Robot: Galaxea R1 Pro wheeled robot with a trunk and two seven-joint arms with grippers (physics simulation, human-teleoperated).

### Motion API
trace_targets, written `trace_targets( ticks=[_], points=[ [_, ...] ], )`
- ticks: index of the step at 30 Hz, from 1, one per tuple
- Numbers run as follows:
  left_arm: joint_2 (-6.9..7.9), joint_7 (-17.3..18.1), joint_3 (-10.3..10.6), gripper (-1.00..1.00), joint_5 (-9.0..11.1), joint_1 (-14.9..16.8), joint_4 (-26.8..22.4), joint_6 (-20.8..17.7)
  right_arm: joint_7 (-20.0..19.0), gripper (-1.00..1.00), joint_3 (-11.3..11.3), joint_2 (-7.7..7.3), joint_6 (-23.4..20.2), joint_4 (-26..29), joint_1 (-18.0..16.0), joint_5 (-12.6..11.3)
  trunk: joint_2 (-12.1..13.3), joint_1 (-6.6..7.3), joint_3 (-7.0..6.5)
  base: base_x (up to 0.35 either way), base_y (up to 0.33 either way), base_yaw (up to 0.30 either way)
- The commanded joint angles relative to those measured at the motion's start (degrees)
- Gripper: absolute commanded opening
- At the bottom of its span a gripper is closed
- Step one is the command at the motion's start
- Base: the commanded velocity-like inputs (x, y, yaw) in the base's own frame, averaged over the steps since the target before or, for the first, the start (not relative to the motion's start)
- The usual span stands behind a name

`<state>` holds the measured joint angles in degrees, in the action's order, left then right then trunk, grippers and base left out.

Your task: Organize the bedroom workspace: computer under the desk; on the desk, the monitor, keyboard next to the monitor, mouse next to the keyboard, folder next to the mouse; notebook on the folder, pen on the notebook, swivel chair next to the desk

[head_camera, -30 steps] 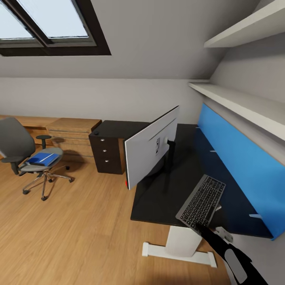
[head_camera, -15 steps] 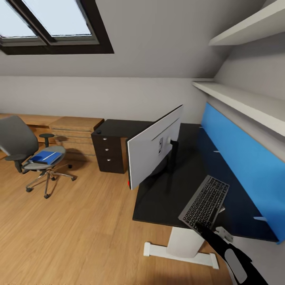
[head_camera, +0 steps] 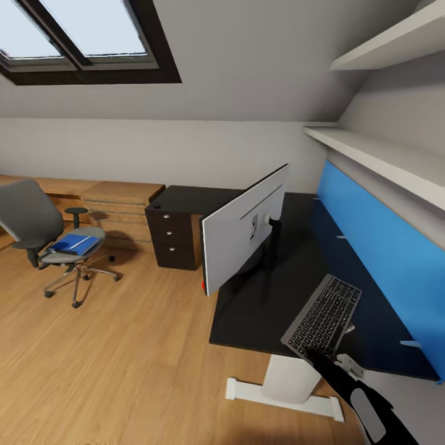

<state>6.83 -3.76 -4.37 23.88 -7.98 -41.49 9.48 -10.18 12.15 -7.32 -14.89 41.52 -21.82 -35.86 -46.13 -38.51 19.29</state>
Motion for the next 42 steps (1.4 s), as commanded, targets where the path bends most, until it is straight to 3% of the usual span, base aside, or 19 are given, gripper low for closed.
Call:
trace_targets(
  ticks=[1, 14, 42],
  points=[
    [0.03, -0.2, 0.1, 1.0, 0.5, 0.0, -0.1, 0.1, -0.2, 1.0, 0.2, 0.02, -0.4, 0.0, 0.0, -0.4, -0.1, -0.01, 0.06, 0.0, 0.0, 0.208],
    [-0.05, -0.1, 0.4, 1.0, 0.4, 0.0, 0.9, 0.0, -0.2, 1.0, 0.2, 0.02, -0.4, 0.0, 0.0, -0.4, -0.1, -0.01, 0.06, 0.0, 0.0, 0.237],
    [-0.06, 0.0, 0.4, 1.0, 0.4, 0.0, 1.1, -0.1, -0.2, 1.0, 0.5, -0.12, -0.3, 0.1, 0.0, -0.3, -0.1, -0.01, 0.06, -0.057, 0.0, 0.007]
  ],
)
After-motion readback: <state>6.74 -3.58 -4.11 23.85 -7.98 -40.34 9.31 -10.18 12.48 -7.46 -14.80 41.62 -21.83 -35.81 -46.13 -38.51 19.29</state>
